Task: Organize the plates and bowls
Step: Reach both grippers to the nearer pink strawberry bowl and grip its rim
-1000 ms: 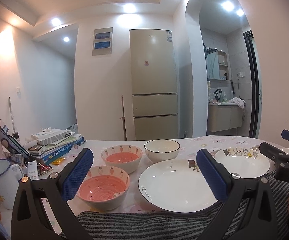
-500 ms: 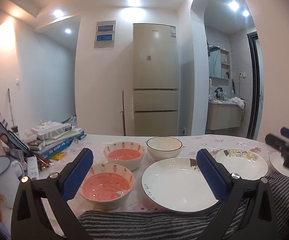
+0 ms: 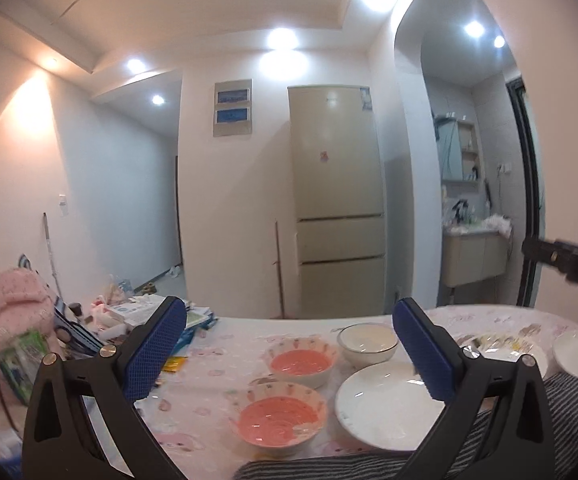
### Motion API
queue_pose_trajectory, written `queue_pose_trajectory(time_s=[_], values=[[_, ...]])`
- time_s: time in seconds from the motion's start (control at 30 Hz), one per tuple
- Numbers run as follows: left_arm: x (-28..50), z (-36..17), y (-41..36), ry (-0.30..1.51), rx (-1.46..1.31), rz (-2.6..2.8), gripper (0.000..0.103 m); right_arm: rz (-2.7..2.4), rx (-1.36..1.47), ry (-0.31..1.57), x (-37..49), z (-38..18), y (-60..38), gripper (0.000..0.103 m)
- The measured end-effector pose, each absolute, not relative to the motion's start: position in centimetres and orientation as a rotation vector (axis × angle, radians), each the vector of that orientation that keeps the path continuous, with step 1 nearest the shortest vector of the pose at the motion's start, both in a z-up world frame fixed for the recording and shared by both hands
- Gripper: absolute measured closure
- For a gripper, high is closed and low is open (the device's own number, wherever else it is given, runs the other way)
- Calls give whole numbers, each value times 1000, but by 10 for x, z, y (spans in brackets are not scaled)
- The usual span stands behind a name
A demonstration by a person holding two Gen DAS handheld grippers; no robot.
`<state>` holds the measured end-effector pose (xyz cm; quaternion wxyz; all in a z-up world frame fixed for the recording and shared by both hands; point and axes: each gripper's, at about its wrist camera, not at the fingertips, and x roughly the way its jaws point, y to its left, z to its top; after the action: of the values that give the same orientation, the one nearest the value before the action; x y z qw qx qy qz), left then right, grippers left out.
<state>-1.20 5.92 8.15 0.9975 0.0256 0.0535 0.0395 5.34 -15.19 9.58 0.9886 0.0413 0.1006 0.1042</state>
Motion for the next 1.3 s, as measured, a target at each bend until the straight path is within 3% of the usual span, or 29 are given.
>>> queue_pose_trajectory(time_s=[0.37,0.5,0.63,0.83,0.97,1.1,1.17,1.2,1.27,1.3], values=[[22,104,125,182,-46,137,0,357,59,251,93,135,-70,16],[43,91,138,264,-102,128,0,394,48,329,122,122,-46,16],[80,55,141,515,-104,89,0,398,-13,405,148,94,-13,16],[112,12,166,667,-217,84,1,460,-43,582,196,48,25,27],[132,-18,167,815,-310,33,16,537,-141,707,226,15,57,28],[144,-38,167,850,-356,40,18,600,-56,854,250,-17,59,32],[152,-49,171,893,-394,54,26,610,-19,898,252,-27,51,35],[156,-55,173,925,-416,69,34,596,-20,924,255,-35,51,38],[160,-64,175,962,-461,55,42,581,-29,986,261,-48,49,58],[161,-69,176,964,-478,28,44,589,-11,1008,265,-53,49,59]])
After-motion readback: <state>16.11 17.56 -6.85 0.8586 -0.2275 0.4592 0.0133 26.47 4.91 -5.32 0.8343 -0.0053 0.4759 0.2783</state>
